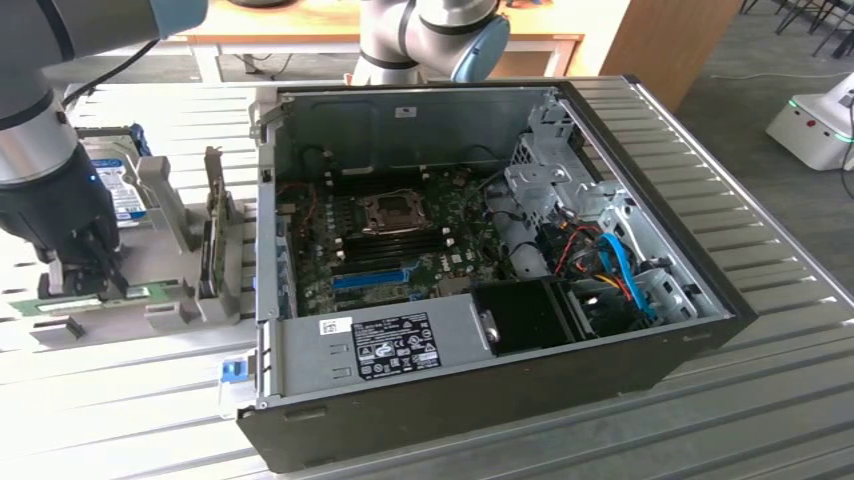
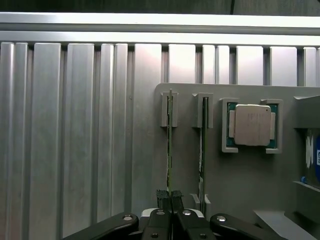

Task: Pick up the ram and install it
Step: 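Pick up the ram and move it above insertion slot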

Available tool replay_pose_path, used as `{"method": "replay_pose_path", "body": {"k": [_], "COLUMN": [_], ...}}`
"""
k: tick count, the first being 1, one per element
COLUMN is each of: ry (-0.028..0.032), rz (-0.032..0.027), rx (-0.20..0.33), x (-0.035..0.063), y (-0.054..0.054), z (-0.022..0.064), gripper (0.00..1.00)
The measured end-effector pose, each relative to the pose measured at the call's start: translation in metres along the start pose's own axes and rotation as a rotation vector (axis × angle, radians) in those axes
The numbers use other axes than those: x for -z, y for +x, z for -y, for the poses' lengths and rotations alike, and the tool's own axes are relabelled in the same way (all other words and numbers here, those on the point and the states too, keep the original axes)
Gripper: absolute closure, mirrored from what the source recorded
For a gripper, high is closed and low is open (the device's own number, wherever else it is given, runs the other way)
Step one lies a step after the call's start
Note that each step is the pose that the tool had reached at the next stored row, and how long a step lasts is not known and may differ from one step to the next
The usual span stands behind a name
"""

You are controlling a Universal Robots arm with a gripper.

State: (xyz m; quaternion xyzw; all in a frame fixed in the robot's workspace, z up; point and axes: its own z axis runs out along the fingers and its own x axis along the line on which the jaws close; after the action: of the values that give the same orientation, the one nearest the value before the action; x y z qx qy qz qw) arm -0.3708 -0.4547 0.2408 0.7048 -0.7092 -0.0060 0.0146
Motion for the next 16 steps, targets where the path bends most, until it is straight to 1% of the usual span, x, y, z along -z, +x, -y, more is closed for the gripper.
{"method": "replay_pose_path", "body": {"k": [4, 16], "ry": [0.0, 0.0], "rz": [0.0, 0.0], "rx": [0.0, 0.0], "x": [0.0056, 0.0277], "y": [0.0, 0.0], "z": [-0.0001, -0.0008], "gripper": [0.88, 0.88]}}
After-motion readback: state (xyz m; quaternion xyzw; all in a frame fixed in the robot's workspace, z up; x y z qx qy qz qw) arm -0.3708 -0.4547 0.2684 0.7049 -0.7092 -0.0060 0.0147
